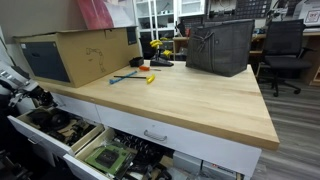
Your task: Pull the top drawer on the left
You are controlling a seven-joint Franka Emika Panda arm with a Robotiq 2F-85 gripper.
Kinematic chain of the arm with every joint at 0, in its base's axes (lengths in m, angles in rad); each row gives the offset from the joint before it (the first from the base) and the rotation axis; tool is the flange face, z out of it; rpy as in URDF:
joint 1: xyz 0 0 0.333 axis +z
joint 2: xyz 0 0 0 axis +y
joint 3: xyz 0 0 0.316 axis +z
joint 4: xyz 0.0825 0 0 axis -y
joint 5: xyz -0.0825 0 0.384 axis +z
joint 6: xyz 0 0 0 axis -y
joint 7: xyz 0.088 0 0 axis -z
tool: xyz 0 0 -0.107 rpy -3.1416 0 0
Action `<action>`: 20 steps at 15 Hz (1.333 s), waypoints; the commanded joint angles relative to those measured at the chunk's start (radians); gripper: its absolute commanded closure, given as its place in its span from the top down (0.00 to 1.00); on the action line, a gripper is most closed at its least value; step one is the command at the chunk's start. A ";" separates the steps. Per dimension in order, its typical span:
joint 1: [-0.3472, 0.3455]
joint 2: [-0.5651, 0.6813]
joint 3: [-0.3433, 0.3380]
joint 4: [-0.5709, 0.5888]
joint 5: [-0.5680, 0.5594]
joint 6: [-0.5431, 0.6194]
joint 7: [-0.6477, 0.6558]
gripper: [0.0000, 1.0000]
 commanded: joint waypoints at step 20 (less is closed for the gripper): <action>-0.034 -0.057 0.086 -0.086 0.429 0.028 -0.194 1.00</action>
